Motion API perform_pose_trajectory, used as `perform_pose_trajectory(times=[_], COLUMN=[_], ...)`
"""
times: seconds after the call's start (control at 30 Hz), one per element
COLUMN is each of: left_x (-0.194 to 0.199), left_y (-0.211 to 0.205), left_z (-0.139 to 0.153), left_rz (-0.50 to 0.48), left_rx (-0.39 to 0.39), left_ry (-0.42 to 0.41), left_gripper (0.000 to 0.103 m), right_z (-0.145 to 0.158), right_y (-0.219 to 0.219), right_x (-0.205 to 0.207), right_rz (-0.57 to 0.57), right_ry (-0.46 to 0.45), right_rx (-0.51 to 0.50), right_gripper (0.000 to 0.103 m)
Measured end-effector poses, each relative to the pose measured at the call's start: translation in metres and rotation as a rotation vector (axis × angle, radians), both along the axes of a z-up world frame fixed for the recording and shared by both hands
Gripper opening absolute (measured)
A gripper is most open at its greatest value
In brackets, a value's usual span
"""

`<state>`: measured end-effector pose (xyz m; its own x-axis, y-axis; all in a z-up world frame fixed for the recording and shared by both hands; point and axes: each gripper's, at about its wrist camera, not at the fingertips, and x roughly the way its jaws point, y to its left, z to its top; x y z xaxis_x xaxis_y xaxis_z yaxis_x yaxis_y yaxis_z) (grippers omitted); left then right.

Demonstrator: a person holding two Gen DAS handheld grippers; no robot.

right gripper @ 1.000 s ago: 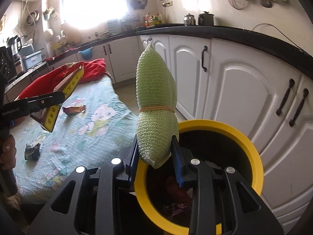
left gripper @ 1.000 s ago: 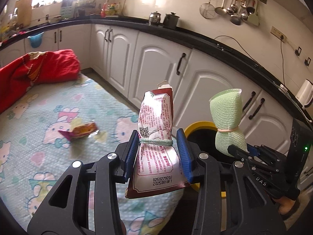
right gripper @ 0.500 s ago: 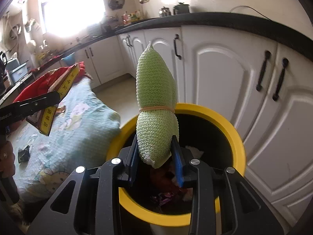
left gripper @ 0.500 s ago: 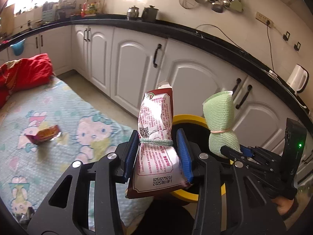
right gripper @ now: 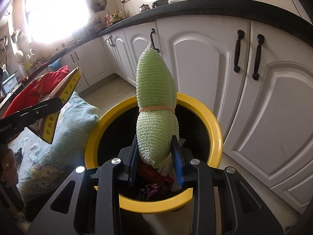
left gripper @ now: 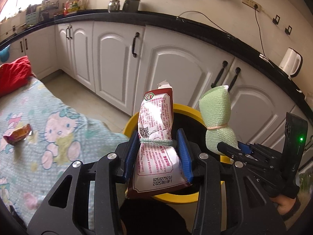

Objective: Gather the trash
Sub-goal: 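Carry the snack bag and green mesh bag over the yellow bin with both tools, then open both tools to drop the snack bag and mesh bag into the bin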

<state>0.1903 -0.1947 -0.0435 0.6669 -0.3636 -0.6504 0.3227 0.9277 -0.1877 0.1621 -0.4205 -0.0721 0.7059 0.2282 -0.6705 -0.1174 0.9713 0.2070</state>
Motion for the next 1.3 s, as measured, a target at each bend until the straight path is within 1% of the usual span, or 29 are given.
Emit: perform_pose_trajectory(times=[0.17,0.33,0.53,0.7,0.93,1.0,1.03,1.07,1.1,1.17,1.2,1.3], left_x=[0.002,0.007,0.018,0.027,0.034,0.034,0.034,0.034,0.034,0.033,0.032,0.029], left_y=[-0.012,-0.018,-0.021,-0.026,-0.027,-0.027,-0.026,-0.025,-0.023,-0.019,-0.016,-0.007], left_z=[-0.007,-0.014,-0.024,-0.031,-0.035,-0.036,-0.035,-0.035,-0.034,-0.033,-0.031,-0.028], left_rz=[-0.027,-0.043,-0.050,-0.055,-0.047,-0.043,-0.038,-0.036,-0.033,-0.023,-0.018,0.004], left_rx=[0.013,0.006,-0.006,0.001,0.003,0.004,0.005,0.003,0.002,0.003,0.001,0.000], left_ry=[0.008,0.027,0.064,0.087,0.102,0.103,0.103,0.105,0.106,0.103,0.102,0.097], left_gripper=[0.033,0.033,0.033,0.033,0.033,0.036,0.043,0.046,0.046,0.055,0.057,0.068], right_z=[-0.005,-0.012,-0.019,-0.025,-0.027,-0.027,-0.027,-0.026,-0.026,-0.025,-0.024,-0.020], right_y=[-0.003,-0.003,-0.001,0.004,0.000,-0.002,-0.003,-0.004,-0.005,-0.009,-0.011,-0.014], right_x=[-0.001,0.001,0.002,0.004,0.006,0.006,0.006,0.006,0.005,0.004,0.003,0.001], right_rz=[-0.003,-0.001,0.008,0.016,-0.010,-0.021,-0.025,-0.030,-0.037,-0.056,-0.065,-0.090], right_ry=[0.016,0.044,0.073,0.095,0.103,0.103,0.102,0.101,0.100,0.096,0.094,0.079], right_rx=[0.003,0.004,0.005,0.001,0.010,0.010,0.011,0.011,0.010,0.016,0.017,0.020], right_gripper=[0.030,0.030,0.031,0.031,0.031,0.031,0.031,0.032,0.032,0.035,0.038,0.046])
